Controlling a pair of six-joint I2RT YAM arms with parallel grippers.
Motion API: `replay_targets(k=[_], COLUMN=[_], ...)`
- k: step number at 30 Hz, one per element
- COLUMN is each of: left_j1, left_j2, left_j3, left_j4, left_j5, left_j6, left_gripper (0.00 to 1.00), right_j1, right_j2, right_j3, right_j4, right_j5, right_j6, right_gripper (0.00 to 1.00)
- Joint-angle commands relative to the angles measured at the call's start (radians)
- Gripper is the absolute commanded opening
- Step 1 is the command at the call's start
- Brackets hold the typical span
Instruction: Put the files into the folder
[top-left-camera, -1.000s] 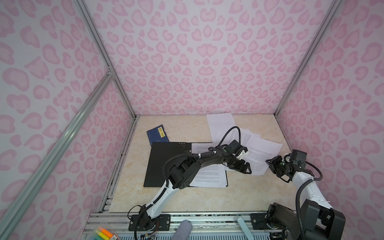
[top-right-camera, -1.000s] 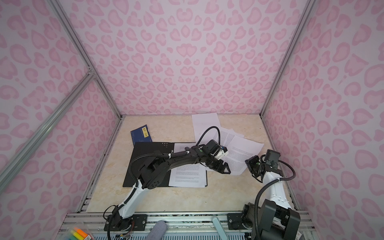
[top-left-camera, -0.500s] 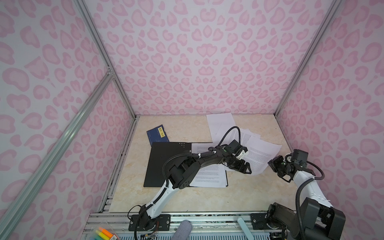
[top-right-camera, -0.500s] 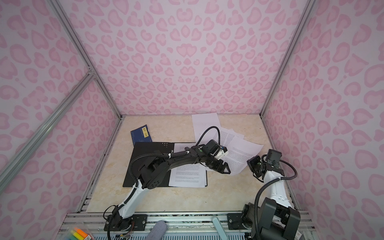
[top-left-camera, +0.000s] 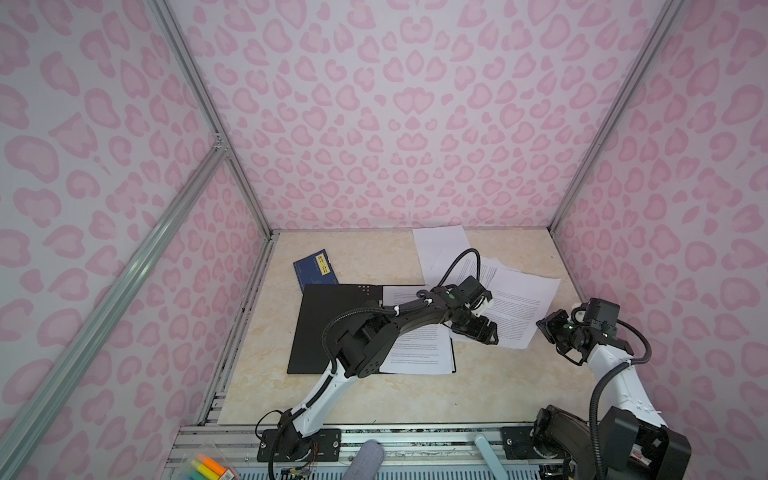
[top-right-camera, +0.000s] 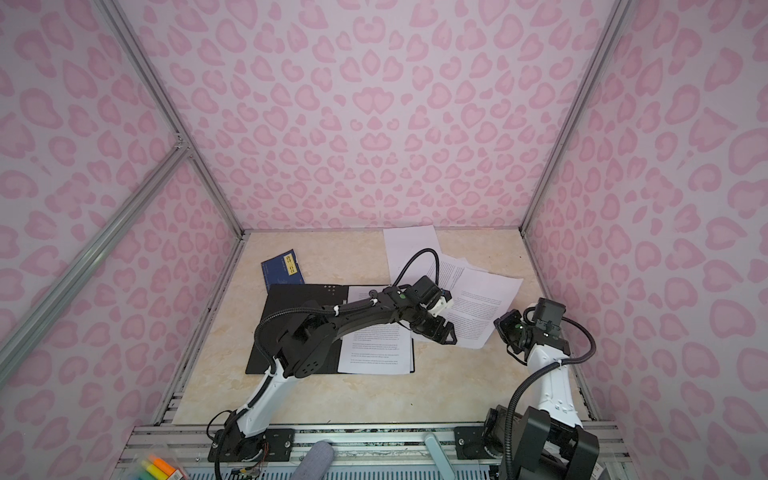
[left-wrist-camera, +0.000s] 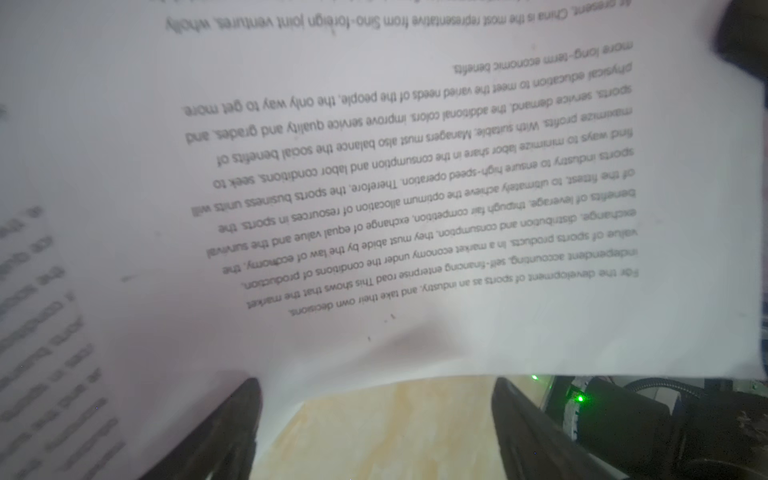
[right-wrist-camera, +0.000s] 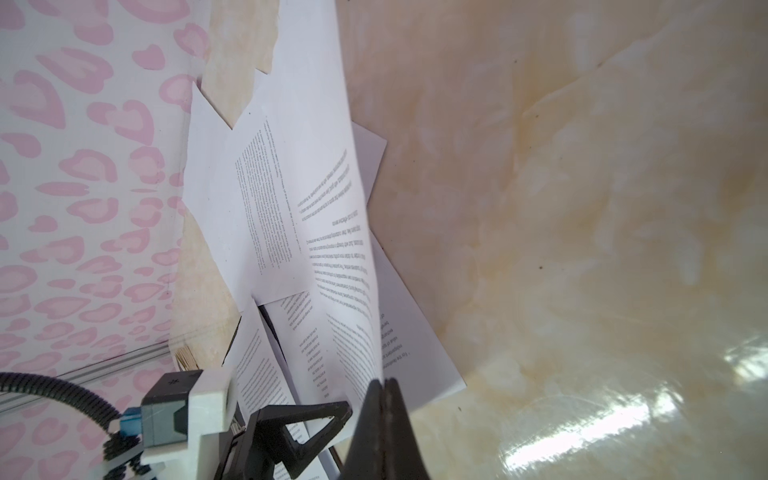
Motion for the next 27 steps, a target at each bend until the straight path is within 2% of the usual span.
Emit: replay_targets(k=[1, 8, 13, 19, 22, 23, 27], left_j1=[-0.001, -0.001, -0.002, -0.002, -0.002, -0.002, 0.001], left_j2=[-0.067, -0.136, -0.309, -0.633, -0.812, -0.876, -1.130], left_j3=[0.082, 0.274, 0.235, -0.039, -0.236, -0.308, -0.554], left_j4=[-0.052, -0.110, -0.102, -0.003, 0.062, 0.079, 0.095], left_j5=[-0.023, -0.031, -0.122, -0.319, -0.417, -0.456, -0.615], left_j6=[0.037, 0.049, 0.051, 0.075, 0.089, 0.091, 0.102], left_gripper=[0.89, 0.90, 0.90, 0.93, 0.96, 1.00, 0.98], right_j1=[0.004, 0.005, 0.032, 0.168, 0.248, 0.284, 0.459], right_j2=[-0.010, -0.028, -0.063, -0.104, -0.096, -0.085, -0.027], right_j3=[0.008, 0.043, 0.077, 0.226, 0.312, 0.343, 0.461], right_j4=[0.005, 0.000, 0.014, -0.036, -0.061, -0.074, -0.104], right_j5=[-0.011, -0.012, 0.007, 0.105, 0.132, 0.139, 0.199], right_j6=[-0.014, -0.003, 0.003, -0.014, -0.022, -0.028, -0.033], right_gripper=[0.00, 0.00, 0.00, 0.00, 0.00, 0.00, 0.00])
